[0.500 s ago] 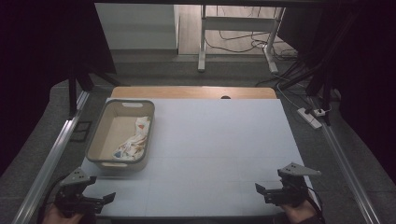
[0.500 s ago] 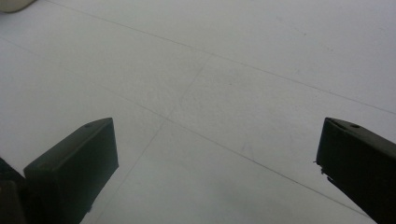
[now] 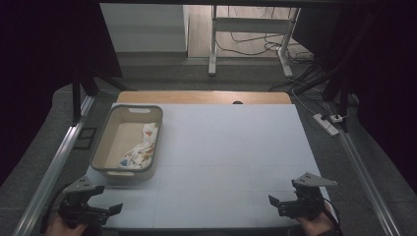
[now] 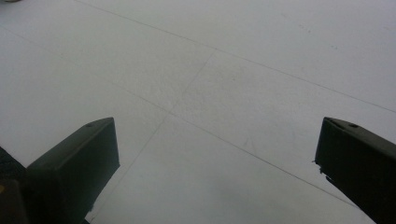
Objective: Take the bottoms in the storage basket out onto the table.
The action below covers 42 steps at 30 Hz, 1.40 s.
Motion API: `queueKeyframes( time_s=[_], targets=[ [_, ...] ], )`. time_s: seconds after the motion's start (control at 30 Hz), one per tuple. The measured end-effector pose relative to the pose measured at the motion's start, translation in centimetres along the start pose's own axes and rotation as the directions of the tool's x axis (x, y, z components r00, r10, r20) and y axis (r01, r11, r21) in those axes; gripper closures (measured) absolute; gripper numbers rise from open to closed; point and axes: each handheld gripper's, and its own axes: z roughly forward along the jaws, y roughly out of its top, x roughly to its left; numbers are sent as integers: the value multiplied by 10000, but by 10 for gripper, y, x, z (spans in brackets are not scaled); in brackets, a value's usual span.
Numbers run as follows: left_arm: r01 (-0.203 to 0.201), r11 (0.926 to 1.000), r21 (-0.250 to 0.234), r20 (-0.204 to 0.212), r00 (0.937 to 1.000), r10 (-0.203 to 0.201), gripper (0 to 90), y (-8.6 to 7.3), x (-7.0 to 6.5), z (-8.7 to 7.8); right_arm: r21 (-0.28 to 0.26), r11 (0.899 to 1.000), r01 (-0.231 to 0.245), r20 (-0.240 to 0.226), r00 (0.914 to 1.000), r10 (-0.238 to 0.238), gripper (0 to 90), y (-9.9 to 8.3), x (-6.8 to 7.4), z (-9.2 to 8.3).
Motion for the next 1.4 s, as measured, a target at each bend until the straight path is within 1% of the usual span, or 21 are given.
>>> queueKeyframes(
  time_s=[0.3, 0.4, 0.5, 0.7, 0.83, 0.97, 1.03, 1.13, 1.2, 1.3, 1.37, 1.4],
  targets=[
    [103, 9999, 37, 38, 9999, -103, 26, 0, 1, 0, 144, 9998, 107, -46, 9999, -107, 0, 1, 1, 2],
    [195, 9998, 22, -4, 9998, -195, 2, 0, 2, 0, 214, 9996, 183, -55, 9998, -182, 0, 1, 1, 2],
    [338, 9993, -153, 82, 9994, -337, 0, -1, 3, -2, 234, 9995, 222, -89, 9997, -220, 0, 1, 2, 3],
    [406, 9989, -225, 306, 9987, -399, 0, 1, 4, -4, 301, 9993, 211, -104, 9997, -208, 0, 1, 2, 4],
    [298, 9995, -79, 195, 9994, -296, 0, 4, 3, -4, 403, 9988, 266, -108, 9996, -262, 0, 2, 2, 4],
    [221, 9997, -70, 94, 9997, -220, 0, 6, 1, -4, 420, 9986, 311, -129, 9994, -306, 0, 2, 2, 5],
    [143, 9998, -121, 124, 9998, -141, 0, 6, 1, -5, 427, 9986, 319, -124, 9994, -314, 0, 2, 3, 5],
    [179, 9998, -124, 137, 9997, -177, 0, 8, 1, -5, 441, 9985, 327, -143, 9994, -321, 0, 2, 2, 5],
    [128, 9998, -124, 206, 9997, -126, 0, 9, 2, -5, 441, 9985, 331, -144, 9994, -325, 0, 2, 2, 5],
    [9, 10000, -69, 263, 9997, -7, 0, 12, 2, -4, 452, 9984, 350, -151, 9993, -343, 0, 2, 2, 5],
    [-130, 9999, 46, 437, 9990, 128, 0, 15, 3, -3, 466, 9984, 322, -140, 9994, -316, 0, 2, 2, 6],
    [-130, 9999, 46, 437, 9990, 128, 0, 15, 3, -3, 472, 9984, 308, -144, 9994, -301, 0, 2, 2, 6]
  ],
)
